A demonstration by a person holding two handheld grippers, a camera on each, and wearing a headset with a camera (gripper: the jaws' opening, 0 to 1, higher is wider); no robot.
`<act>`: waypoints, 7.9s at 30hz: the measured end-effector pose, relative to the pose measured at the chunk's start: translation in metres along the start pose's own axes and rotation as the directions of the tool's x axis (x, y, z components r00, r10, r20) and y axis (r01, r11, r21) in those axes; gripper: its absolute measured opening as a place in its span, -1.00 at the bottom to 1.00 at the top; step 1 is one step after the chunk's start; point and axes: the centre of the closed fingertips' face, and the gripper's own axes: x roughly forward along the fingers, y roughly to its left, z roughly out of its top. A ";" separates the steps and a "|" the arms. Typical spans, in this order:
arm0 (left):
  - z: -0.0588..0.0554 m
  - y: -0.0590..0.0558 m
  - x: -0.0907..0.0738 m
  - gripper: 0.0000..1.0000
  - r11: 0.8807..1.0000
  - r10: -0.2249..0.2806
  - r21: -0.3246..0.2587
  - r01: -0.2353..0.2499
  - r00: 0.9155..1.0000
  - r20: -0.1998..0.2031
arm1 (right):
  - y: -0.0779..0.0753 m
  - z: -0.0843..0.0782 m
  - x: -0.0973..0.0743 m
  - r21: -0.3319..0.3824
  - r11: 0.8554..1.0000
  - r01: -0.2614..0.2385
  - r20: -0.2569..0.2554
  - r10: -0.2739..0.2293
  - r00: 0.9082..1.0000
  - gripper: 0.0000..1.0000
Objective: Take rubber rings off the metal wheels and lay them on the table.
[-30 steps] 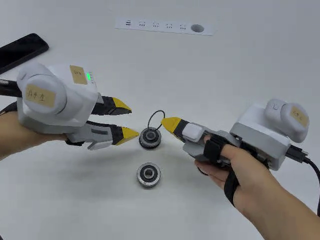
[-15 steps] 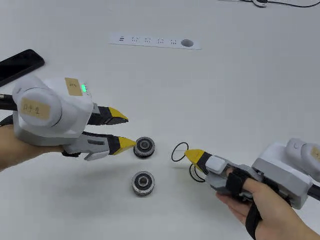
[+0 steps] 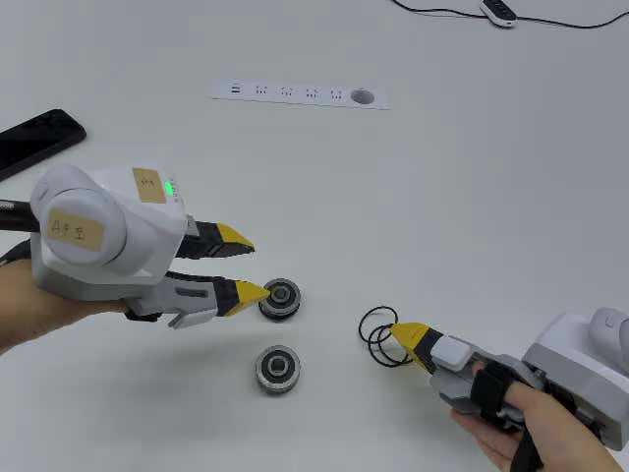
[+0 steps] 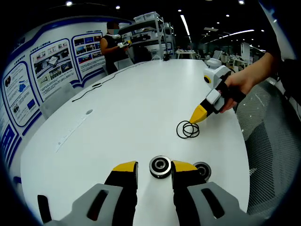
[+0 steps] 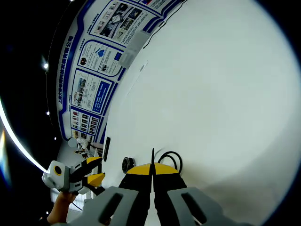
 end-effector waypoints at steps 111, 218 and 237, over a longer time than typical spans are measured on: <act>-0.025 -0.010 0.047 -0.74 0.992 -0.126 -0.015 0.125 0.987 -0.097 | 0.088 -0.021 0.039 -0.109 0.955 -0.276 -0.113 0.264 0.958 -0.47; -0.025 -0.011 0.047 -0.75 0.991 -0.136 -0.004 0.137 0.985 -0.102 | 0.070 -0.043 0.082 -0.292 0.945 -0.147 -0.196 0.091 0.976 -0.99; -0.025 -0.011 0.047 -0.74 0.992 -0.124 -0.013 0.123 0.987 -0.100 | 0.073 -0.044 0.085 -0.410 0.900 -0.150 -0.194 0.075 0.978 -0.99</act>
